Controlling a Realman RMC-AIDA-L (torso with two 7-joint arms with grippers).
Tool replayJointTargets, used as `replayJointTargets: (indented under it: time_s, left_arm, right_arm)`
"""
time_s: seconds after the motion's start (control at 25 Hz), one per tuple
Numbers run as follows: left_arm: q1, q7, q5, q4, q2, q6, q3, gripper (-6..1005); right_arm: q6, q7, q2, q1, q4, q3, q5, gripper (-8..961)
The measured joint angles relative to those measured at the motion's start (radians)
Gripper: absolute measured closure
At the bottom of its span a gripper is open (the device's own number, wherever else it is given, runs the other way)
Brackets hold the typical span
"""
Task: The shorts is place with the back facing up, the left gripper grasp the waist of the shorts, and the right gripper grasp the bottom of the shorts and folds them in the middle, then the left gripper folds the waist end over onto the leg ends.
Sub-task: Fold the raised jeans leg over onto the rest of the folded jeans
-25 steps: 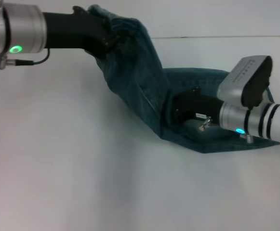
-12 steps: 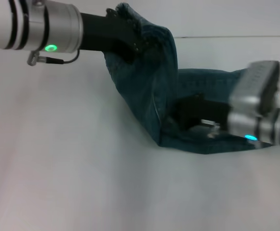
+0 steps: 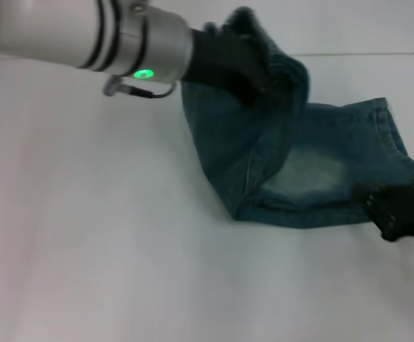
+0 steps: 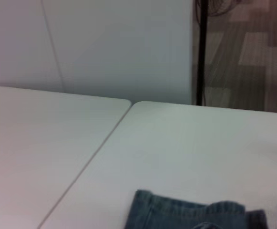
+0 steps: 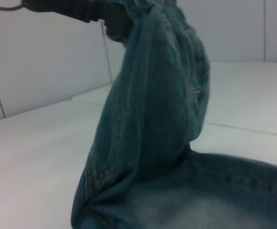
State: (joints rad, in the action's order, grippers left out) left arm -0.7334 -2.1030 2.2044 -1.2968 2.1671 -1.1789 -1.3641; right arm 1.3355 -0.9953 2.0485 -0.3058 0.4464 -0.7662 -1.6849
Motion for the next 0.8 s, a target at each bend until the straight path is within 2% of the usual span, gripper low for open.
replayJointTargets:
  time_s: [0.2, 0.4, 0.52, 0.72, 0.8]
  left_arm:
    - [-0.096, -0.105, 0.0, 0.07, 0.001, 0.086, -0.092, 821]
    - [-0.171, -0.131, 0.0, 0.188, 0.008, 0.22, -0.227, 808]
    - [-0.177, -0.165, 0.001, 0.207, 0.009, 0.296, -0.283, 800]
    - [-0.172, -0.165, -0.004, 0.197, 0.006, 0.305, -0.285, 786]
    - [-0.167, -0.165, -0.005, 0.197, 0.006, 0.305, -0.282, 711]
  right_arm:
    - [0.028, 0.002, 0.004, 0.049, 0.002, 0.013, -0.002, 951]
    - [0.05, 0.0, 0.009, 0.046, -0.004, 0.007, -0.033, 951]
    - [0.079, -0.004, 0.011, 0.042, -0.004, 0.007, -0.054, 950]
    - [0.098, -0.013, 0.011, 0.039, 0.001, 0.011, -0.069, 950]
    - [0.101, -0.013, 0.009, 0.036, 0.001, 0.013, -0.069, 951]
